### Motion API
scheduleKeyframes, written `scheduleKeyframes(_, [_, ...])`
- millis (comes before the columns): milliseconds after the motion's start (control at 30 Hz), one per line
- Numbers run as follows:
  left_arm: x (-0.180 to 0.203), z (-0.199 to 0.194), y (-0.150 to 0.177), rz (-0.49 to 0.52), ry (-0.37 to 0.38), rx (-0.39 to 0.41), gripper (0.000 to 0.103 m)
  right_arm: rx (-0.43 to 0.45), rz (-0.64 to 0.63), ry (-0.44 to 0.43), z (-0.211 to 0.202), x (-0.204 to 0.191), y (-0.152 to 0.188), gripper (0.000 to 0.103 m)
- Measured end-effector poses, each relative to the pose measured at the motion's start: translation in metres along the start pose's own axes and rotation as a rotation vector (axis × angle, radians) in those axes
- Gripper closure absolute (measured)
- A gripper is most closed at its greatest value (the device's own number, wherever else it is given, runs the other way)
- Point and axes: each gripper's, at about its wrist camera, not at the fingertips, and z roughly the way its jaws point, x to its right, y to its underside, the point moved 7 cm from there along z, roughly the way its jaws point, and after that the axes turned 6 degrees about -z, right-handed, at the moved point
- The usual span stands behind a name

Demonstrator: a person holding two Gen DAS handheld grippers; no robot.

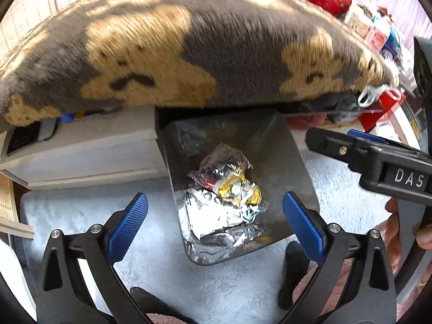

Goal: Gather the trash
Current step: 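Lower the plastic bag and paper scrap into the metal bin and open both tools, then raise both open tools back over the metal cylinders on the blanket, then grasp the three joined silver cylinders with the left tool while the right tool grasps a white plastic bag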

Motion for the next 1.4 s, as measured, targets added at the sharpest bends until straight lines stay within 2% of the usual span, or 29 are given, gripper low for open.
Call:
scheduleKeyframes(133, [-0.015, -0.033, -0.022, -0.026, -0.005, 0.075, 0.008, 0.110, 0.016, -0.034, -0.029, 0.001, -0.026, 0.004])
scheduleKeyframes(300, [-0.036, -0.071, -0.061, -0.061, -0.014, 0.189, 0.008, 0.182, -0.017, -0.035, -0.049, -0.005, -0.070, 0.004])
scheduleKeyframes(400, [-0.045, -0.079, -0.088, -0.082, -0.015, 0.219, 0.008, 0.200, -0.058, -0.022, -0.051, -0.011, -0.104, 0.004])
scheduleKeyframes(533, [-0.049, -0.073, -0.125, -0.056, -0.045, 0.247, 0.008, 0.218, -0.106, -0.003, -0.044, -0.020, -0.146, 0.004])
scheduleKeyframes(633, [-0.051, -0.062, -0.152, -0.051, -0.055, 0.254, 0.009, 0.211, -0.121, -0.004, -0.031, -0.027, -0.171, 0.004])
scheduleKeyframes(767, [-0.051, -0.042, -0.187, -0.067, -0.030, 0.244, 0.020, 0.203, -0.107, -0.040, -0.018, -0.031, -0.196, 0.004])
scheduleKeyframes(900, [-0.044, -0.021, -0.211, -0.058, -0.038, 0.227, 0.021, 0.203, -0.079, -0.062, -0.008, -0.031, -0.219, 0.004])
scheduleKeyframes(1167, [-0.039, 0.011, -0.236, -0.038, -0.060, 0.201, 0.030, 0.159, -0.075, -0.068, 0.014, -0.032, -0.248, 0.004])
scheduleKeyframes(1267, [-0.037, 0.022, -0.240, -0.029, -0.051, 0.179, 0.037, 0.145, -0.074, -0.072, 0.021, -0.034, -0.253, 0.004])
scheduleKeyframes(1400, [-0.037, 0.026, -0.243, -0.003, -0.068, 0.190, 0.043, 0.135, -0.064, -0.081, 0.029, -0.039, -0.260, 0.004])
